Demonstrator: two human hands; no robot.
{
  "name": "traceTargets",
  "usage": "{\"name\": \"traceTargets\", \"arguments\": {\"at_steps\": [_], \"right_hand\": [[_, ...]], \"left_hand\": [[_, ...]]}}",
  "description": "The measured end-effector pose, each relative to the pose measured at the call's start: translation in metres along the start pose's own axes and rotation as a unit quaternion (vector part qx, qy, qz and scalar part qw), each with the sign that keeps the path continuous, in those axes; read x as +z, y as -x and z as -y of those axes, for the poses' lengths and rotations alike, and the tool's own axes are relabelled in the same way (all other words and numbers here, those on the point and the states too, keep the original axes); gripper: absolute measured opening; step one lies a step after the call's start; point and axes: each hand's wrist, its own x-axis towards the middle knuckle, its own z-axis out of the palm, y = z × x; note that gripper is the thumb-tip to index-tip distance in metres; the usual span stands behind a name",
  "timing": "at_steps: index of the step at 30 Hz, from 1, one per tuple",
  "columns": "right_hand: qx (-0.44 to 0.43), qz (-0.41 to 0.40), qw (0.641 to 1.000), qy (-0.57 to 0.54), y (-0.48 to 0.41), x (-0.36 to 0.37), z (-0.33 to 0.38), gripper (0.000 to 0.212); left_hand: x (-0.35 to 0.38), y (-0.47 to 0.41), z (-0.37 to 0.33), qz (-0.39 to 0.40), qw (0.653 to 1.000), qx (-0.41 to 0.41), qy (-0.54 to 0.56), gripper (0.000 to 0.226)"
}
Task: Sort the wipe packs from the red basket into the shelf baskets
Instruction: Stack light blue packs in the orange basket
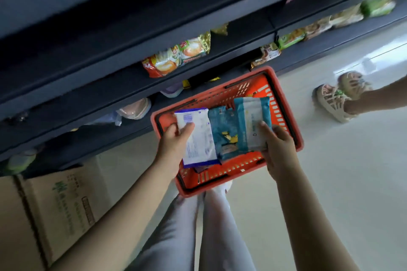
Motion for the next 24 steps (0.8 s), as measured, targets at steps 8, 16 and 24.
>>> {"name": "traceTargets", "arguments": {"at_steps": [8, 16, 24], "right_hand": [[-0.099, 0.147, 0.984, -0.018, 0.171, 0.047, 0.105, 0.014], [-0.135, 0.217, 0.967, -0.018, 0.272, 0.136, 0.154, 0.02], [-0.2, 0.239, 0.95, -0.03, 0.331, 0.246, 0.133, 0.019]], "left_hand": [[-0.072, 0.161, -0.108, -0.062, 0.991, 0.087, 0.075, 0.012], [-0.182, 0.225, -0.161, -0.081, 0.977, 0.145, 0.135, 0.016], [-0.304, 0.248, -0.205, -0.067, 0.981, 0.147, 0.111, 0.047]]}}
